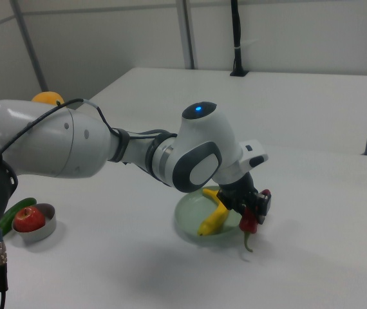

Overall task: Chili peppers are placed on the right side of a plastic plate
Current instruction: 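Lower the chili pepper beside the plate rim and open the gripper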

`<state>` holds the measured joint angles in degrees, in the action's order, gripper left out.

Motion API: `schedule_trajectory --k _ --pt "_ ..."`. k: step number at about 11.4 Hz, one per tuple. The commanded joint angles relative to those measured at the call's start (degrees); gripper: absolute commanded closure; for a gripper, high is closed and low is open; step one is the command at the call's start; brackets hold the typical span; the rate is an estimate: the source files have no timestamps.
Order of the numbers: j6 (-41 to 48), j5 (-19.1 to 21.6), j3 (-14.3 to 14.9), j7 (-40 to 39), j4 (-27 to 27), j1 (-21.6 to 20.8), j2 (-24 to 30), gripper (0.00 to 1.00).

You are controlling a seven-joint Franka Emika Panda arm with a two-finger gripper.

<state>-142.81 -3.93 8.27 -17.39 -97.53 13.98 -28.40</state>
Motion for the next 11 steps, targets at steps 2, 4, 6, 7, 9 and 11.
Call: schedule_trajectory --k 2,4,6,7,9,11 --pt "-0.7 1.3 0.5 -1.0 0.7 -0.5 -0.3 0.00" --pt "-0.7 1.5 0.4 -0.6 0.7 -0.6 -0.3 0.00" --pt "-0.4 1.4 0.5 -0.7 0.7 -0.6 0.1 0.00" --pt "0.1 1.4 0.4 -0.6 0.7 -0.6 0.4 0.00" --pt "3.2 1.5 0.4 1.0 0.4 -0.7 3.2 0.00" --pt "6.2 6.5 0.4 6.0 0.3 -1.0 7.1 0.00"
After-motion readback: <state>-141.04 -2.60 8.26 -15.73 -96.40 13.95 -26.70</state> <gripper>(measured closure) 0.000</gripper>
